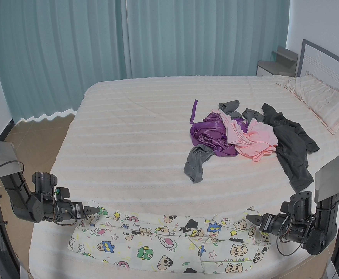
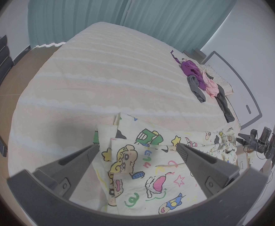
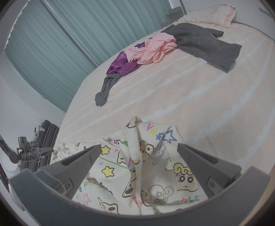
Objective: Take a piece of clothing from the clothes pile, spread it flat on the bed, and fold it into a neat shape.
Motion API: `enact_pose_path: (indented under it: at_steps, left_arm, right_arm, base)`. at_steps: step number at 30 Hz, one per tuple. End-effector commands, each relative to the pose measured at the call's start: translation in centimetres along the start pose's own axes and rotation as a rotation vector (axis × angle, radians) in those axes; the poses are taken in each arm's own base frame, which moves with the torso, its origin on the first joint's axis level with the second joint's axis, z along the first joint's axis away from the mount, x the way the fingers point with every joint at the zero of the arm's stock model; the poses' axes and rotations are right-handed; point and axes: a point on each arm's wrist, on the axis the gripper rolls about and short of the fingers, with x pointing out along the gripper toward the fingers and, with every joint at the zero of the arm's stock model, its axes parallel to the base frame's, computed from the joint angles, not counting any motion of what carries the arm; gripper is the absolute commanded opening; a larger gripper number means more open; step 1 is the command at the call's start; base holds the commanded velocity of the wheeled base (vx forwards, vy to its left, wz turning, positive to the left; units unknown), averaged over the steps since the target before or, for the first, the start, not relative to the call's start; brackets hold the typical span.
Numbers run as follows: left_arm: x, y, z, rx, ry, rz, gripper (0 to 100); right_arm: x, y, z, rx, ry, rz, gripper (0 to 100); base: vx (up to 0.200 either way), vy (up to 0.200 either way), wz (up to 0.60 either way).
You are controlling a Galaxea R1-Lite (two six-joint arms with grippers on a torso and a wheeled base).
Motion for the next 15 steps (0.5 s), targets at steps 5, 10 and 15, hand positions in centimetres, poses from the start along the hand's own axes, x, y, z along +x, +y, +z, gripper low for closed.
enact_pose_path:
  at_steps: [5, 10, 15]
  left_arm:
    - [1.3, 0.4, 0.1, -0.005, 0.011, -0.005, 100]
    - [1.9, 0.7, -0.5, -0.013, 0.036, -0.001, 0]
    - [1.7, 0.7, -0.6, -0.013, 0.038, 0.002, 0]
  right_arm:
    - [0.0, 0.1, 0.1, 0.002, -0.012, 0.009, 100]
    - [0.0, 0.0, 0.1, 0.004, -0.012, 0.008, 100]
    - [0.1, 0.0, 0.1, 0.004, -0.011, 0.007, 100]
  base:
    - [0.0, 0.0, 0.0]
    - [0.0, 0.0, 0.0]
    - [0.0, 0.0, 0.0]
